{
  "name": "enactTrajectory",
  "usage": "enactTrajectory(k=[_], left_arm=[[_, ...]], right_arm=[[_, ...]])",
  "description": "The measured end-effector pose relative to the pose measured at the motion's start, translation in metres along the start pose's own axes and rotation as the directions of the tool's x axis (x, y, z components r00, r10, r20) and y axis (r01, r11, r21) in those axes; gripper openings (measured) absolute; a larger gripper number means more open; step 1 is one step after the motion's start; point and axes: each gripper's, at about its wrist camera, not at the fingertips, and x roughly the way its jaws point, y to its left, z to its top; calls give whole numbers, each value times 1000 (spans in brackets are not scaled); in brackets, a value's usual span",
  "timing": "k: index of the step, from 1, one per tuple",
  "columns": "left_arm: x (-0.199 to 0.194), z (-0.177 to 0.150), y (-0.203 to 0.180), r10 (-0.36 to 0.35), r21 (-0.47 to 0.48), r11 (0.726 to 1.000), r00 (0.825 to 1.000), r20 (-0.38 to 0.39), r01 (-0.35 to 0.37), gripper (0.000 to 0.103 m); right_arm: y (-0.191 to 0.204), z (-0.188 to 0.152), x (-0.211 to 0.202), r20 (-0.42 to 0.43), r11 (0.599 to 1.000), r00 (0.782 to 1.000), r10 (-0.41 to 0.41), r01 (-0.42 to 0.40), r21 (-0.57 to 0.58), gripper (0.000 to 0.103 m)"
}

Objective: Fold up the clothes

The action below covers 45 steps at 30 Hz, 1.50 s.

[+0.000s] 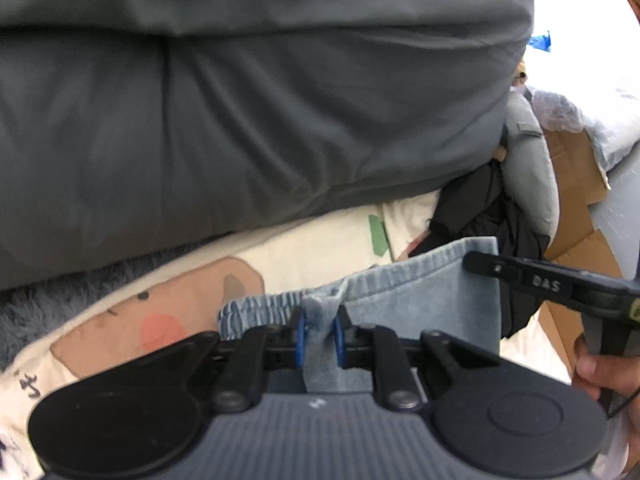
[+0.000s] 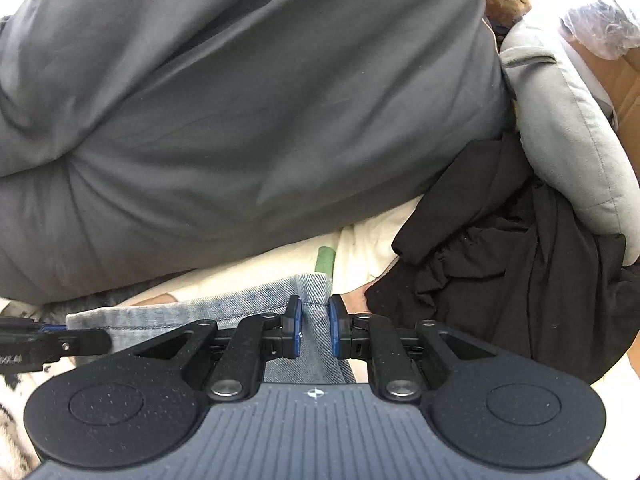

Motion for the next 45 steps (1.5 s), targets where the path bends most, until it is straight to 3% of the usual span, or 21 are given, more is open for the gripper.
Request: enactTrajectory(k=[4, 6, 7, 8, 10, 15, 19, 22, 28, 30, 33, 38, 45], left_arm=[[23, -4, 13, 55, -12, 998, 997, -54, -55, 17], [29, -7, 20, 78, -20, 997, 995, -69, -80, 26], [26, -7, 20, 83, -15, 996, 995, -61, -84, 35], [22, -7, 20, 92, -5, 996, 994, -51, -92, 36], [10, -7, 16, 112, 30, 993, 993, -26, -112, 36], [-12, 1, 0, 100, 73, 992, 995, 11, -101, 35], [-8, 2, -22, 57, 132, 990, 998, -15, -55, 34], [6, -3, -35, 50, 160, 986, 997, -56, -41, 30], [42, -2, -25, 97, 126, 988, 992, -85, -85, 20], [50, -3, -21, 102, 127, 988, 990, -98, -89, 19], [61, -6, -9, 113, 109, 989, 987, -113, -101, 3], [72, -12, 6, 101, 104, 991, 988, -116, -89, 3], [74, -11, 9, 107, 76, 992, 988, -112, -98, 3]], right_arm=[[-1, -3, 22, -50, 999, 998, 29, -27, 26, 18], [-8, -6, 18, -28, 997, 999, 31, -29, 72, 24], [-11, -8, 14, -17, 995, 999, 32, -30, 92, 29], [-14, -10, 10, -7, 993, 999, 33, -32, 112, 37], [-21, -17, 1, 14, 986, 999, 37, -38, 160, 39], [-16, -35, -20, 64, 987, 997, 40, -49, 151, 39], [-5, -46, -18, 58, 986, 994, 95, -102, 129, 39], [5, -52, -9, 52, 983, 989, 138, -143, 112, 39], [26, -53, 21, 40, 978, 979, 200, -202, 51, 39], [33, -53, 32, 32, 979, 980, 199, -200, 45, 39], [30, -54, 49, 16, 977, 982, 188, -188, 102, 34], [30, -57, 71, -26, 982, 987, 161, -157, 108, 16], [36, -55, 78, -56, 989, 989, 135, -130, 75, 15]])
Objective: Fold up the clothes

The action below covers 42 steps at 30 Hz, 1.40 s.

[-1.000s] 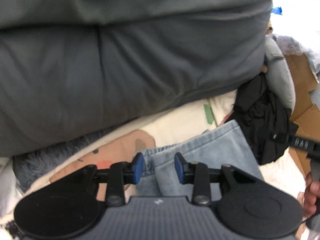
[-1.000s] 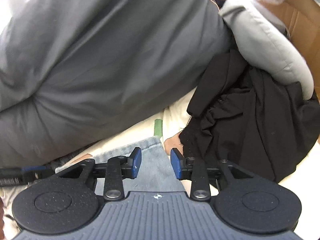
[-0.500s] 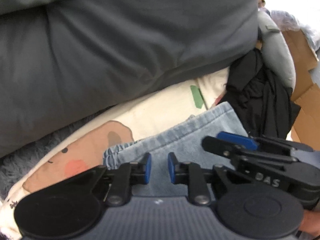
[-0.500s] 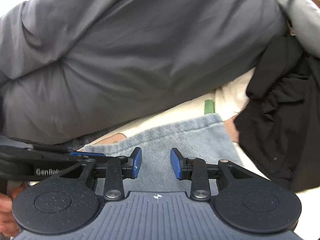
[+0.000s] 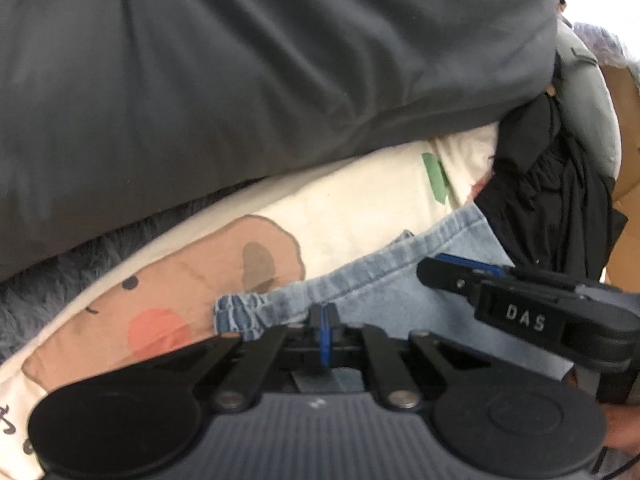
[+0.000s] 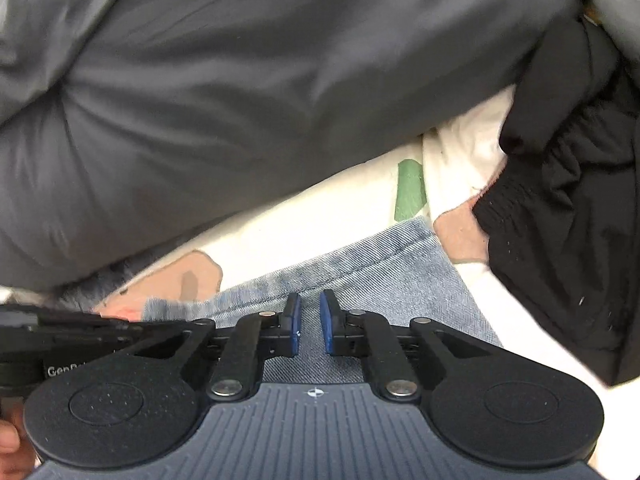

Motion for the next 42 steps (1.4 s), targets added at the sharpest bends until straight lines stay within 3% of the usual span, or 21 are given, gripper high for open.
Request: enactTrajectory(k=[4, 8, 12, 16, 21, 28, 30, 32, 34, 38, 41, 42], left_arm=[[-22, 5, -8, 26, 14, 1000, 1000, 7, -27, 3], [-49, 0, -15, 39, 50, 998, 999, 36, -41, 9], [-65, -6, -26, 25, 77, 997, 999, 44, -28, 11], [-72, -9, -43, -15, 115, 993, 999, 51, 9, 21], [-57, -16, -69, -56, 163, 985, 998, 28, 51, 22], [-33, -26, -97, -84, 220, 972, 996, 5, 81, 21], [-20, -28, -99, -62, 238, 969, 998, -13, 64, 21], [-4, -30, -100, -29, 260, 965, 999, -34, 37, 16], [7, -28, -94, -16, 255, 967, 999, -48, 28, 4], [6, -22, -91, -19, 220, 975, 997, -70, 34, 3], [-4, -23, -93, -1, 234, 972, 997, -72, 17, 5], [-9, -23, -91, 3, 231, 973, 997, -72, 14, 17]], right_arm=[[-20, 10, -30, 11, 987, 994, 112, -112, 119, 21], [-37, -2, -82, 76, 989, 993, 92, -99, 105, 33], [-55, -19, -123, 96, 992, 993, 68, -78, 102, 35], [-66, -42, -153, 83, 997, 996, 31, -37, 63, 35], [-74, -81, -157, 23, 1000, 1000, -17, 17, 26, 35], [-95, -130, -138, -42, 994, 997, -62, 65, 86, 34], [-97, -136, -140, -38, 993, 997, -66, 70, 98, 34], [-101, -142, -146, -39, 987, 997, -69, 74, 145, 34], [-103, -150, -153, -52, 980, 996, -78, 86, 182, 34], [-103, -169, -180, -58, 980, 995, -86, 95, 176, 34], [-109, -177, -219, 46, 963, 996, -72, 57, 263, 40], [-110, -178, -230, 72, 955, 994, -81, 57, 290, 42]])
